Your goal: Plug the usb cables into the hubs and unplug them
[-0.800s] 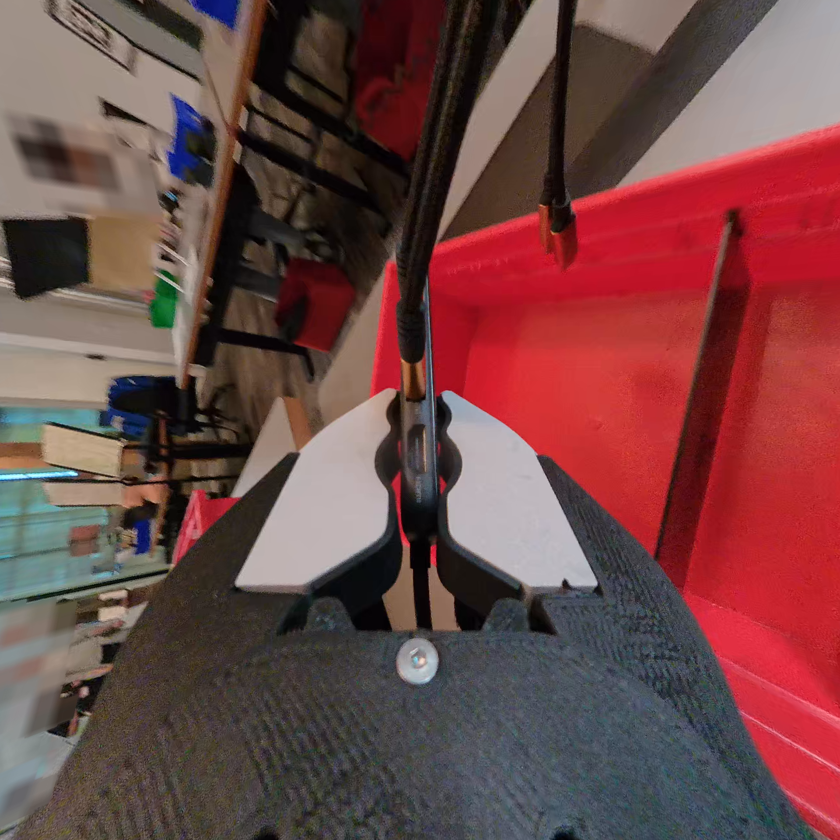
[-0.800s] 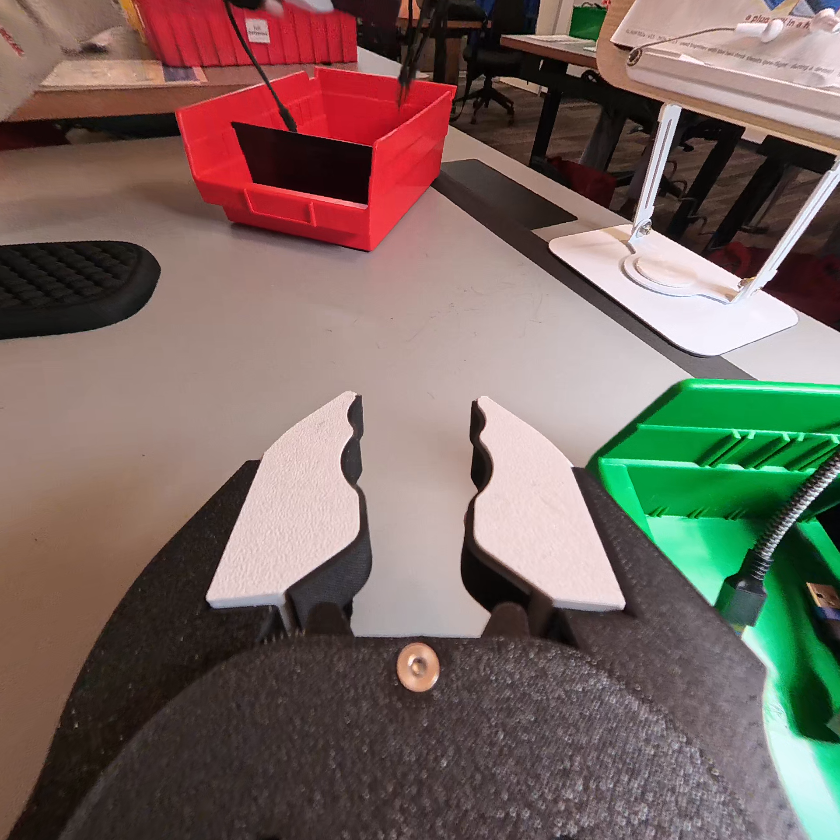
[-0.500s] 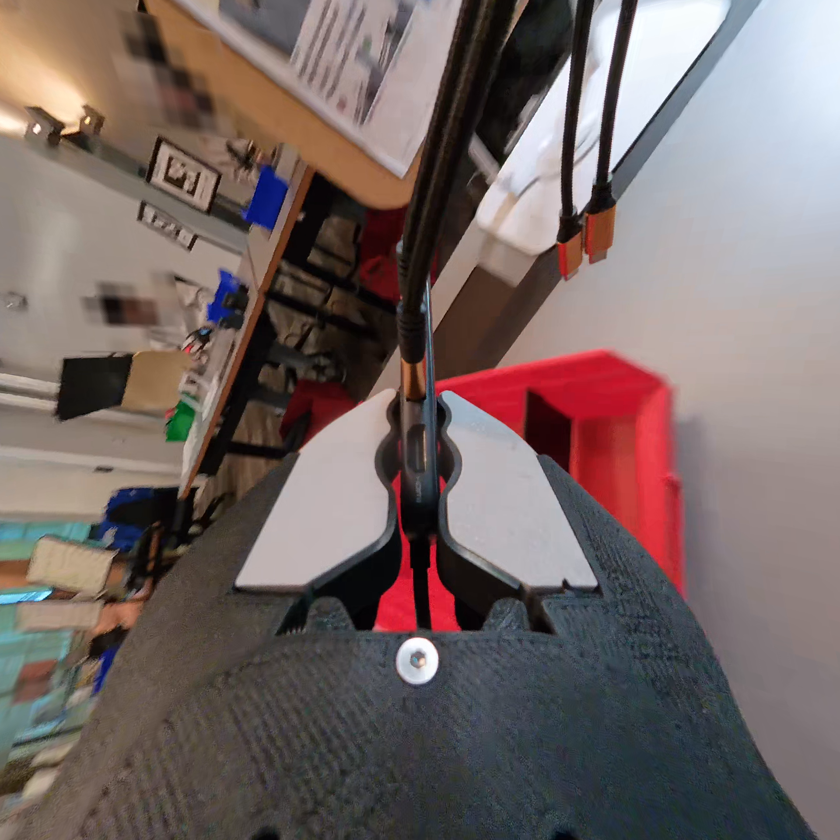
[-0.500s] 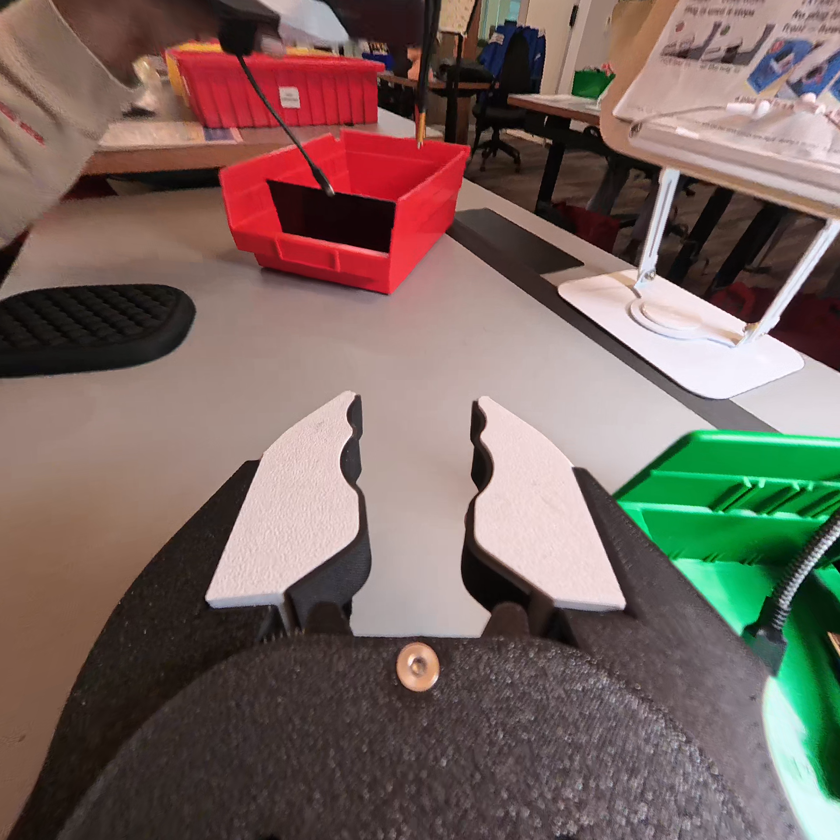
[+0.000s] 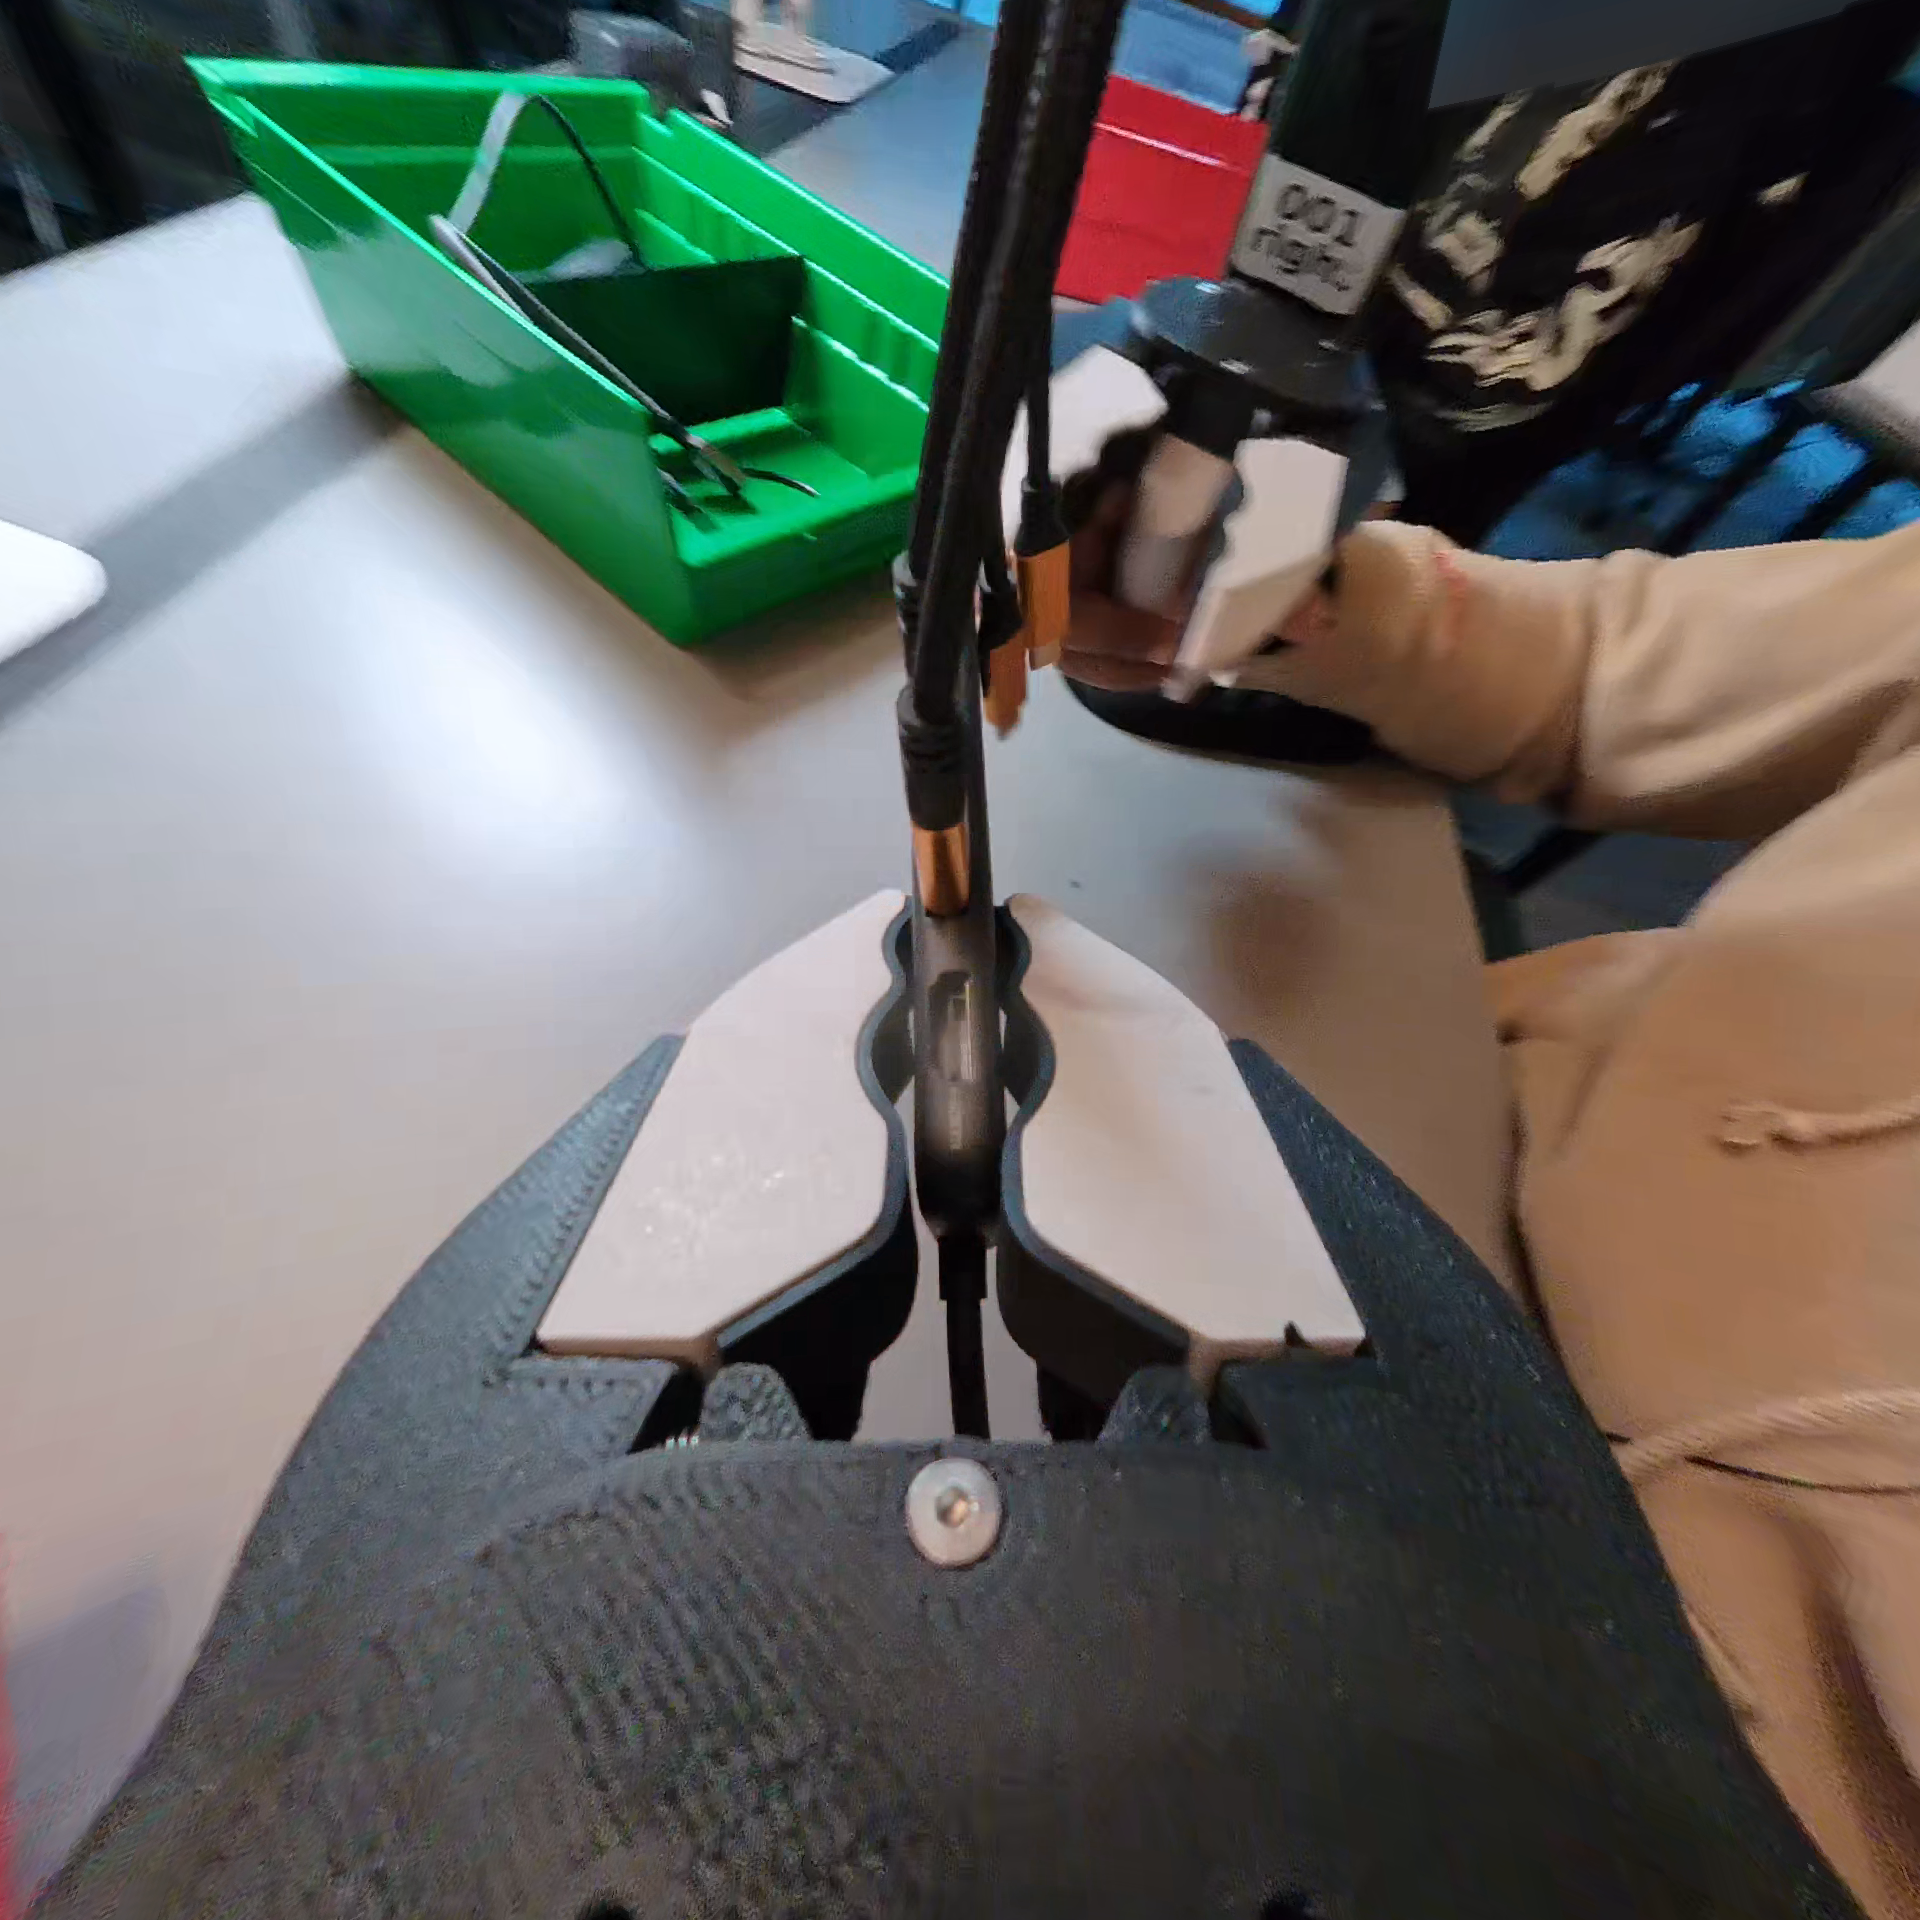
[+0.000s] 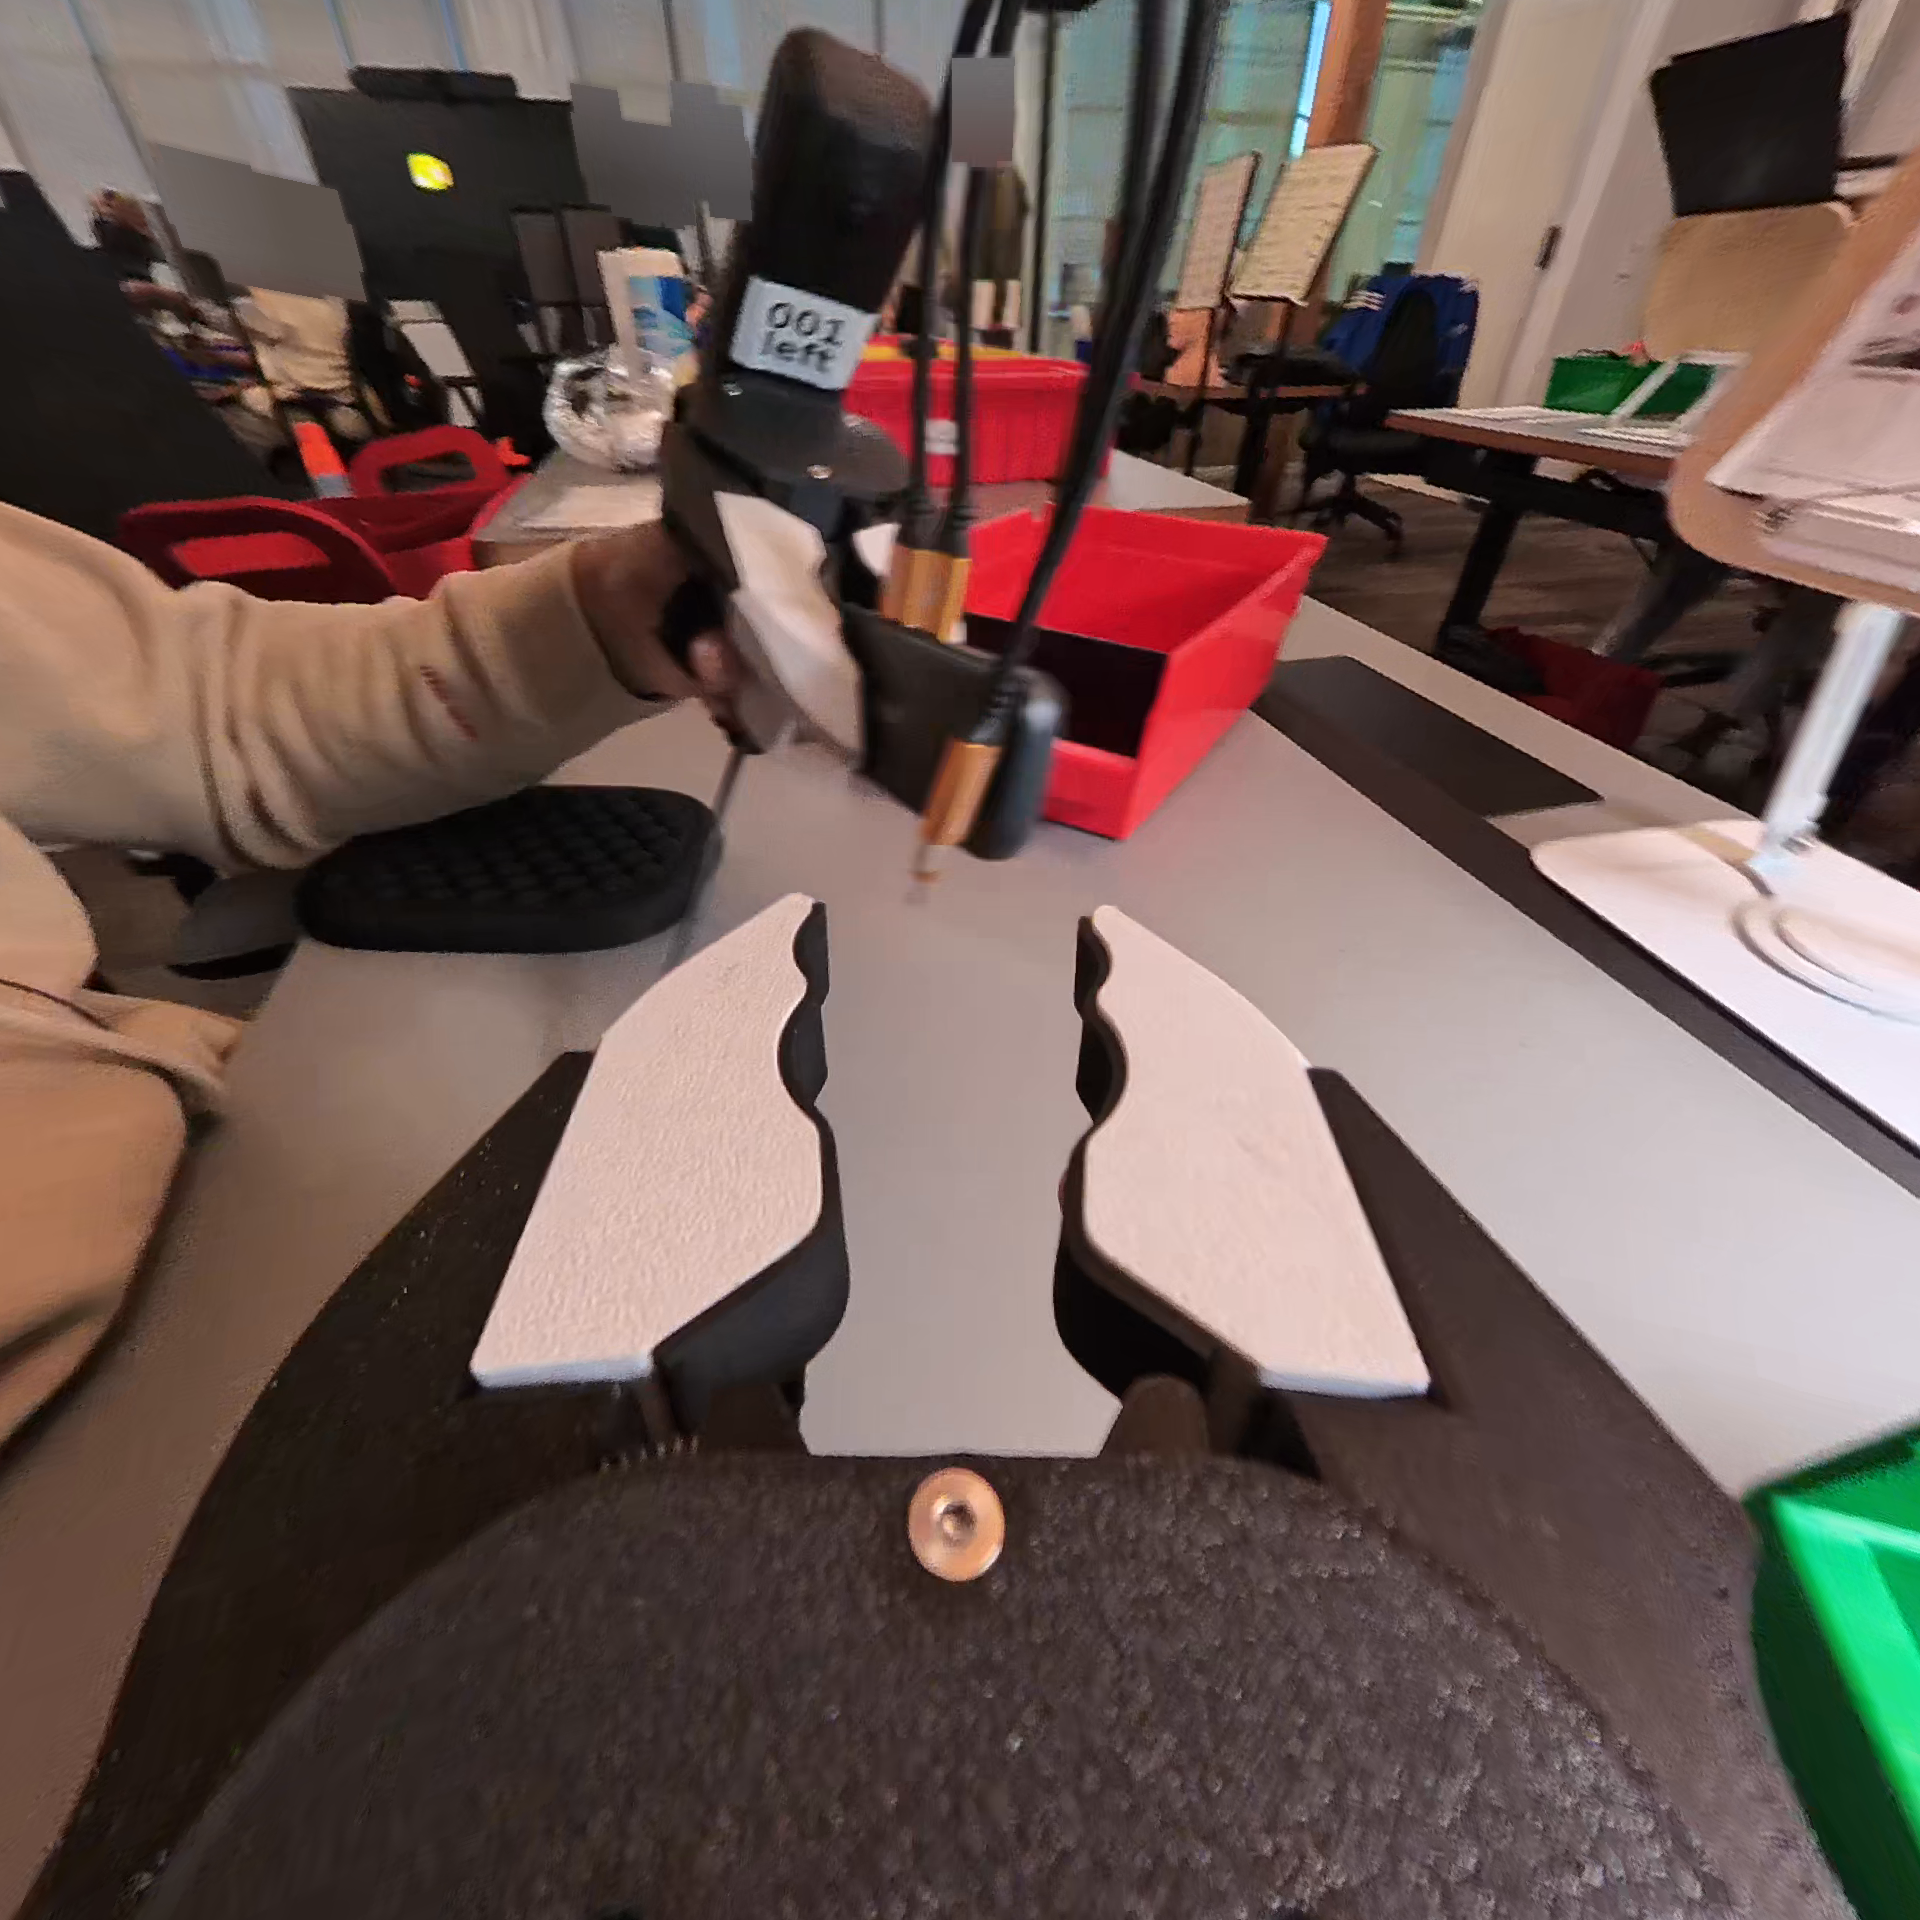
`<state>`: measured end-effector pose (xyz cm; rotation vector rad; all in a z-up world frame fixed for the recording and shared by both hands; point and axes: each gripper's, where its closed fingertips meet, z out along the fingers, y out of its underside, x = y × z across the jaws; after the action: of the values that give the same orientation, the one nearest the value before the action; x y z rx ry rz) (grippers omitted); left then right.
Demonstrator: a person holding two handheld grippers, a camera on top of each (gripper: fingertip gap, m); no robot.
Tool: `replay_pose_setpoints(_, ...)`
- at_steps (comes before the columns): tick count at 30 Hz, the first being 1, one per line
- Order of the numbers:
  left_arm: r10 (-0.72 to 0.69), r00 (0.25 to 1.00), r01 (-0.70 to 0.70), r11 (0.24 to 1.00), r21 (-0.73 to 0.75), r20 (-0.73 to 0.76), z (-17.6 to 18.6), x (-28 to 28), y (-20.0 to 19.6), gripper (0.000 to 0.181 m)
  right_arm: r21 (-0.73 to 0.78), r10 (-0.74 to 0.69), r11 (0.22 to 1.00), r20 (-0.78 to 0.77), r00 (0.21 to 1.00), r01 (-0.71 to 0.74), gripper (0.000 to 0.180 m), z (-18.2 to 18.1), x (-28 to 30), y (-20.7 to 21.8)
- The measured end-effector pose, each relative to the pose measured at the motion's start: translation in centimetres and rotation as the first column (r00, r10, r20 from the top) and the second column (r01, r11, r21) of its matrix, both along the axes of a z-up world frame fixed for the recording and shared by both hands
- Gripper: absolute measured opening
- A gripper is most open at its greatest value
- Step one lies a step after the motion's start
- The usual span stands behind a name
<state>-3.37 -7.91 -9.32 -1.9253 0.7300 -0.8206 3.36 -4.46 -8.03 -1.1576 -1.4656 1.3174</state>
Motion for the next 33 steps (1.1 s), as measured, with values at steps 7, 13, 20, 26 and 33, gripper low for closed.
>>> replay_pose_setpoints(7,-0.206,0.977,0.211,0.953,-0.215,0.047,-4.2,2.7,-3.1,0.013,-0.111,0.186,0.979,0.15,0.971,-0.17,0.052,-3.7,-0.7,-2.9)
replay_pose_setpoints(13,-0.269,0.963,0.261,0.929,-0.261,0.007,-5.5,4.2,-4.1,0.012,-0.208,0.338,0.934,0.243,0.909,-0.291,0.024,-5.9,-0.9,-6.3)
replay_pose_setpoints(20,-0.066,0.99,0.069,0.997,-0.019,0.121,-0.7,1.1,-1.0,0.031,-0.296,0.219,0.937,0.085,0.972,-0.185,0.02,-2.9,-0.6,-2.7)
replay_pose_setpoints(26,0.047,0.982,-0.103,0.947,0.304,0.185,4.5,-0.6,-0.5,0.032,-0.436,0.018,0.894,-0.199,0.98,-0.105,0.02,1.8,1.1,2.3)
replay_pose_setpoints(33,-0.081,0.965,0.018,0.97,0.241,0.251,2.8,5.2,-1.0,0.038,-0.518,-0.074,0.83,-0.471,0.879,-0.208,0.02,6.2,3.5,3.4)
